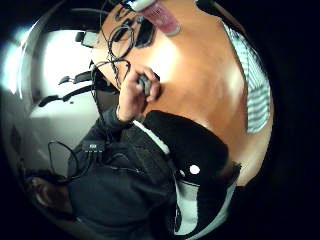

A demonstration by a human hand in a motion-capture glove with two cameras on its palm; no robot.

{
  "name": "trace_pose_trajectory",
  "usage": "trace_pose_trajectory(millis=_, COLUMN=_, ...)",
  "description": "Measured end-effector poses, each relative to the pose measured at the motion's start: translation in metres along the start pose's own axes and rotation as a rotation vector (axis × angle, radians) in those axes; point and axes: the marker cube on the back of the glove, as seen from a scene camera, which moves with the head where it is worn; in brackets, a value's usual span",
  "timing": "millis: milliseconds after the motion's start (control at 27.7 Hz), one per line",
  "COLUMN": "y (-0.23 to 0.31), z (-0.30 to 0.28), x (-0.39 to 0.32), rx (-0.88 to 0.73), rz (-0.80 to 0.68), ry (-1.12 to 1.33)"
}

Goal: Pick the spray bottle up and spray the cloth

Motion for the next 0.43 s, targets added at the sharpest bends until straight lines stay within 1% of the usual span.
trace_pose_trajectory(millis=108, y=0.006, z=-0.008, x=-0.002, rx=0.0, rz=-0.009, ry=0.013)
trace_pose_trajectory(millis=324, y=0.013, z=-0.033, x=-0.001, rx=0.116, rz=-0.022, ry=0.045)
trace_pose_trajectory(millis=433, y=0.013, z=-0.039, x=-0.003, rx=0.148, rz=-0.034, ry=0.042)
